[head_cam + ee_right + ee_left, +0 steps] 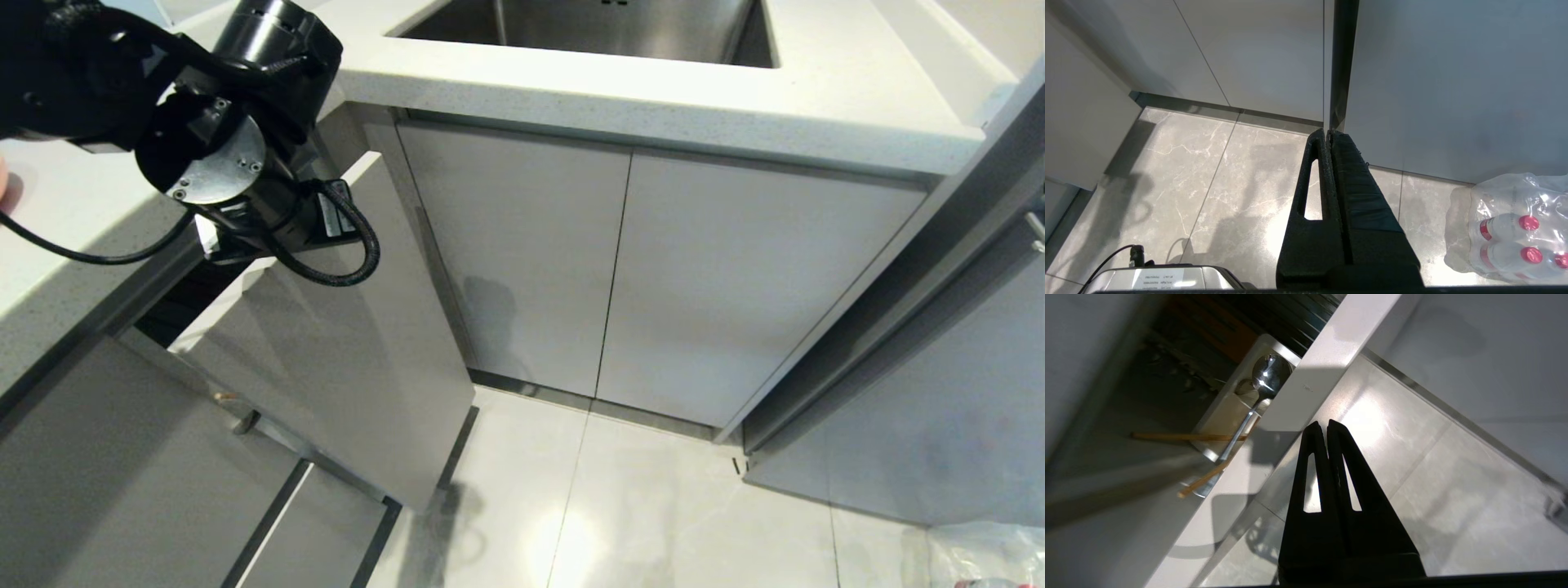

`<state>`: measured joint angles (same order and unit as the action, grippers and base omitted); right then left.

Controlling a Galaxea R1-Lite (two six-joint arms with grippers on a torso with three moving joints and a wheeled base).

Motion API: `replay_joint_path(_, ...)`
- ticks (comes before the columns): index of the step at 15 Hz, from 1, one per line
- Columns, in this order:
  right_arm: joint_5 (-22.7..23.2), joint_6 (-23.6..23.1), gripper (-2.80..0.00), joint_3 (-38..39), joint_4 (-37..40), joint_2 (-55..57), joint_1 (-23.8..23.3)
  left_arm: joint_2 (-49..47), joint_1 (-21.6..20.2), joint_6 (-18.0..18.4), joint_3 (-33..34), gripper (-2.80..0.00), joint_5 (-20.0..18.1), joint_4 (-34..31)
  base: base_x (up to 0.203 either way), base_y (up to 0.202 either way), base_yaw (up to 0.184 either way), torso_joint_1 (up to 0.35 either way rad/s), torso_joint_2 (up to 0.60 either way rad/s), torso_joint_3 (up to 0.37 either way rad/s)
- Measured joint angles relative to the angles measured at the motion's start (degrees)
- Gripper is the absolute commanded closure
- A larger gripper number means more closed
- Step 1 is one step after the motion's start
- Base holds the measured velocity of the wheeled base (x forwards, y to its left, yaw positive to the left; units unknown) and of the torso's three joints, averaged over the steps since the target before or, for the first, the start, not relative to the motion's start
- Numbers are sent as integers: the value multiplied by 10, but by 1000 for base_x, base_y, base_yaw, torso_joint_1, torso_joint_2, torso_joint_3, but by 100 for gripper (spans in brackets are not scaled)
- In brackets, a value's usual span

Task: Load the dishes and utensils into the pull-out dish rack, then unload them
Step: Close the cupboard

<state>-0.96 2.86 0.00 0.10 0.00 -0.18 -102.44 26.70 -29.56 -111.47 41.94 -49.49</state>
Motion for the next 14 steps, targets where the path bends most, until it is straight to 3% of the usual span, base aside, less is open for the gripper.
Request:
replay_joint_path(4, 0, 0, 0, 0, 0, 0, 0, 3, -36, 16, 0, 0, 2, 17, 0, 0, 0, 0, 0, 0)
replay_joint_path(14, 0, 0, 0, 0, 0, 0, 0, 5, -22, 15, 6, 0, 0, 18, 0, 0, 0, 0, 0, 0)
